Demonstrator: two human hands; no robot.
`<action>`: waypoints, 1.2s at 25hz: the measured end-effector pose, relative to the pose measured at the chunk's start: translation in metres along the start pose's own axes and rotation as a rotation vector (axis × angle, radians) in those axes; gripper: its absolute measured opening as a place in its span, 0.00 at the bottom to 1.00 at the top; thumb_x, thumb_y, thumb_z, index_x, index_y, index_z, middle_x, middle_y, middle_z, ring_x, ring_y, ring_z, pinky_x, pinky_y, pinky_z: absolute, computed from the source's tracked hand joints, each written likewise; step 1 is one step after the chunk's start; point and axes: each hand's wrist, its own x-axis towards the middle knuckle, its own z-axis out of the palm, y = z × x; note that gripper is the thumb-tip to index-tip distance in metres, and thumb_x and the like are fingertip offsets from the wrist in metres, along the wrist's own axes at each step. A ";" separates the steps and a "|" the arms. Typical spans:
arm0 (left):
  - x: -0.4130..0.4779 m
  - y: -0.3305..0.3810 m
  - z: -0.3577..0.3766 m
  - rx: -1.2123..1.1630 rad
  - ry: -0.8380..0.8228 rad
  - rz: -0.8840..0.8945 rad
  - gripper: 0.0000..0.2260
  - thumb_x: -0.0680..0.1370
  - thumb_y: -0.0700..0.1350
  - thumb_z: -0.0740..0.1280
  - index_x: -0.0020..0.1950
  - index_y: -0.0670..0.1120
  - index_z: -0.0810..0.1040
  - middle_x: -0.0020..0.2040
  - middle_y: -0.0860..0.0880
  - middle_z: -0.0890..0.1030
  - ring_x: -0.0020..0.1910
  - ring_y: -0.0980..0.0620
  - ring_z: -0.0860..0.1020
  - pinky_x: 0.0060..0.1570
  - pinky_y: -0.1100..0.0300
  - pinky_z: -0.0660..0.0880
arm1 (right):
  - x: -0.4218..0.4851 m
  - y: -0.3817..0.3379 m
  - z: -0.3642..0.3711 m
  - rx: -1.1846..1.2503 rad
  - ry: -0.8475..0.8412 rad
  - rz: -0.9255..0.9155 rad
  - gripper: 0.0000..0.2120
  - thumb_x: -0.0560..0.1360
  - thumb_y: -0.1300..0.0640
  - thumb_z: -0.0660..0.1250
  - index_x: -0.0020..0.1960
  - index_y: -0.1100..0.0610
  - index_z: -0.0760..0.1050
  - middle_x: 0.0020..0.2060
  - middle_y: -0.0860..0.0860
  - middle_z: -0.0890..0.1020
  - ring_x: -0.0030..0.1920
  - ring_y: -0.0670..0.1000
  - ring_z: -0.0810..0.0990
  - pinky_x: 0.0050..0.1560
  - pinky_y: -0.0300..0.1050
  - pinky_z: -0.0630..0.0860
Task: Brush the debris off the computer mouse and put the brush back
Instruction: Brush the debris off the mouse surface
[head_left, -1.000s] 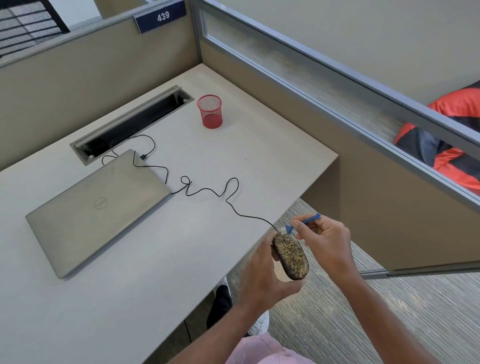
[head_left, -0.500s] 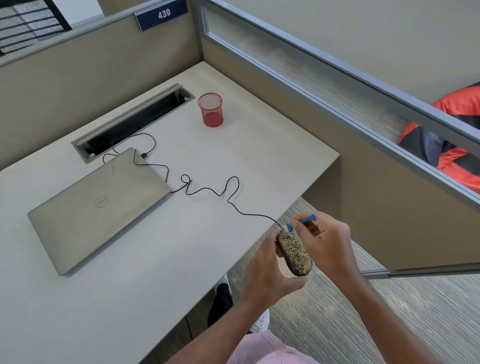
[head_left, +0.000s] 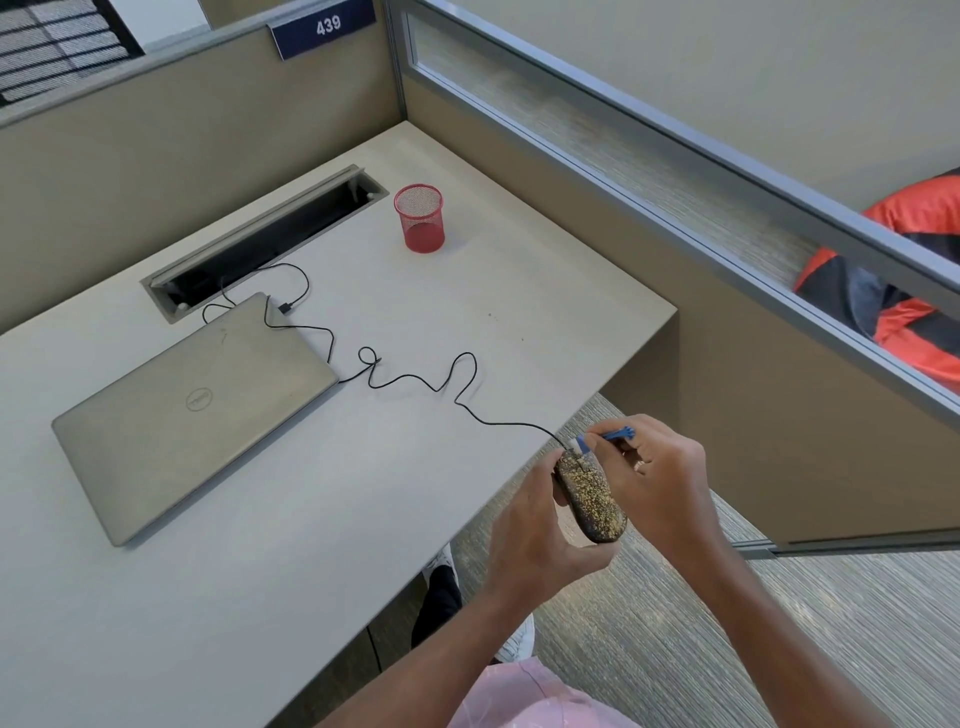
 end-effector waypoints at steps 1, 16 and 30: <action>0.000 0.001 0.000 0.002 0.005 -0.003 0.52 0.65 0.67 0.86 0.83 0.58 0.65 0.59 0.65 0.76 0.52 0.72 0.75 0.48 0.58 0.83 | 0.002 -0.002 0.001 -0.003 0.007 -0.007 0.05 0.78 0.64 0.80 0.50 0.55 0.90 0.45 0.44 0.88 0.42 0.41 0.86 0.42 0.39 0.82; 0.004 -0.002 0.000 -0.030 0.066 0.032 0.53 0.64 0.71 0.85 0.83 0.62 0.64 0.61 0.72 0.75 0.50 0.59 0.78 0.44 0.56 0.83 | 0.013 -0.006 -0.006 0.072 0.055 0.079 0.06 0.77 0.66 0.81 0.49 0.56 0.90 0.41 0.49 0.89 0.36 0.49 0.87 0.37 0.50 0.83; 0.002 -0.004 0.000 -0.050 0.072 0.027 0.53 0.64 0.68 0.87 0.84 0.60 0.66 0.58 0.67 0.77 0.49 0.55 0.79 0.45 0.53 0.84 | 0.006 -0.008 -0.007 0.096 0.041 0.102 0.05 0.77 0.64 0.82 0.49 0.55 0.90 0.41 0.45 0.89 0.37 0.47 0.88 0.38 0.47 0.85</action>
